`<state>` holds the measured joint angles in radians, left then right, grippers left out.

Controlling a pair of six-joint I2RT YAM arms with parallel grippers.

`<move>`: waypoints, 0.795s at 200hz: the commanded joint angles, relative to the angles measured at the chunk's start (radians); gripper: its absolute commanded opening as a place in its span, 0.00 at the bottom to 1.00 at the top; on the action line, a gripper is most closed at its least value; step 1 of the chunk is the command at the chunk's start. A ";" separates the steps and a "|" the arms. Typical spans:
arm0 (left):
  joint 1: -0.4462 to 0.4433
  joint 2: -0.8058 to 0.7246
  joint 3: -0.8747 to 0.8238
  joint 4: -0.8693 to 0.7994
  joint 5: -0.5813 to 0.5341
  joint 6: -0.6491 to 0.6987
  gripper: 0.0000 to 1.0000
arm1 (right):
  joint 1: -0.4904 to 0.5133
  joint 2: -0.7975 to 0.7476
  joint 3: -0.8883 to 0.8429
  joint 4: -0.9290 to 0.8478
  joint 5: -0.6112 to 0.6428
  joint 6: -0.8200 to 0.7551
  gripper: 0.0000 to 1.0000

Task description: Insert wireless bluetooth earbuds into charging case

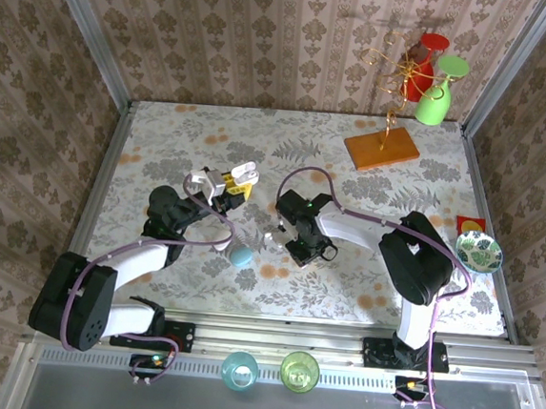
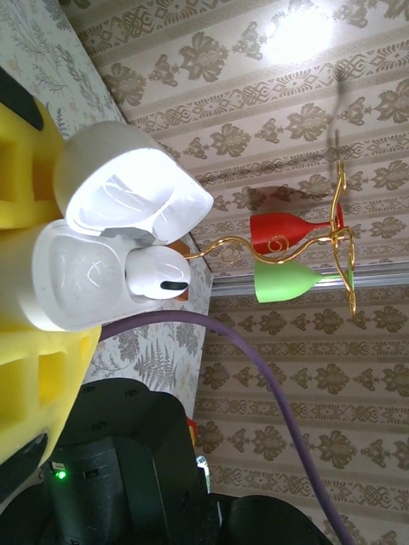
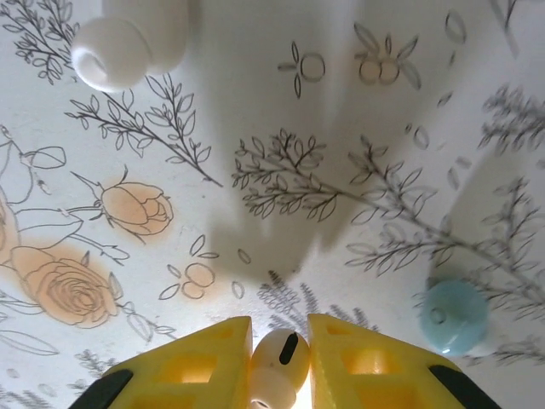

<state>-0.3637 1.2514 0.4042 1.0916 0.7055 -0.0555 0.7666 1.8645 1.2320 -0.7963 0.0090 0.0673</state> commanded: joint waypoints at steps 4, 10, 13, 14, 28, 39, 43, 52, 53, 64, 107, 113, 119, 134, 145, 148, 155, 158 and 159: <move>0.010 -0.028 0.008 -0.024 -0.013 0.030 0.00 | 0.020 0.012 0.014 -0.060 0.121 -0.162 0.28; 0.010 -0.029 0.010 -0.030 -0.015 0.032 0.00 | 0.019 0.012 0.020 -0.062 0.128 -0.150 0.29; 0.010 -0.029 0.010 -0.031 -0.015 0.032 0.00 | 0.018 0.008 0.022 -0.065 0.128 -0.141 0.31; 0.011 -0.029 0.010 -0.031 -0.015 0.032 0.00 | 0.019 0.008 0.022 -0.064 0.128 -0.139 0.31; 0.011 -0.029 0.012 -0.030 -0.019 0.034 0.00 | 0.020 -0.008 0.026 -0.057 0.108 -0.096 0.46; 0.011 -0.030 0.014 -0.029 -0.025 0.035 0.00 | 0.020 -0.032 0.027 -0.044 0.099 -0.039 0.54; 0.012 -0.031 0.015 -0.029 -0.027 0.036 0.00 | 0.020 -0.041 0.027 -0.039 0.098 -0.012 0.56; 0.011 -0.035 0.012 -0.027 -0.033 0.034 0.00 | 0.020 -0.063 0.025 -0.022 0.106 0.057 0.58; 0.011 -0.036 0.013 -0.028 -0.033 0.034 0.00 | 0.020 -0.067 0.025 -0.020 0.107 0.068 0.59; 0.012 -0.043 0.011 -0.025 -0.042 0.040 0.00 | 0.020 -0.104 0.011 0.005 0.127 0.182 0.60; 0.018 -0.069 -0.002 -0.033 -0.055 0.056 0.00 | 0.017 -0.243 -0.136 0.149 0.091 0.633 0.64; 0.017 -0.069 -0.002 -0.030 -0.055 0.056 0.00 | 0.013 -0.245 -0.146 0.144 0.092 0.679 0.64; 0.017 -0.068 -0.002 -0.030 -0.055 0.056 0.00 | 0.012 -0.245 -0.152 0.138 0.087 0.714 0.64; 0.017 -0.069 -0.001 -0.027 -0.055 0.051 0.00 | 0.001 -0.232 -0.148 0.116 0.040 0.770 0.64; 0.017 -0.069 -0.002 -0.026 -0.055 0.051 0.00 | -0.014 -0.210 -0.135 0.089 -0.022 0.799 0.63; 0.018 -0.068 -0.002 -0.027 -0.055 0.051 0.00 | -0.016 -0.204 -0.130 0.082 -0.035 0.806 0.62; 0.017 -0.068 -0.002 -0.027 -0.055 0.050 0.00 | -0.021 -0.188 -0.122 0.066 -0.070 0.816 0.57; 0.017 -0.067 -0.003 -0.027 -0.055 0.049 0.00 | -0.024 -0.181 -0.120 0.059 -0.083 0.824 0.55; 0.017 -0.067 -0.003 -0.027 -0.055 0.049 0.00 | -0.025 -0.177 -0.119 0.057 -0.086 0.826 0.54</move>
<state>-0.3573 1.1995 0.4042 1.0428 0.6537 -0.0216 0.7616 1.6409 1.0992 -0.6842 0.0364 0.7319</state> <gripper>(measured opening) 0.202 0.593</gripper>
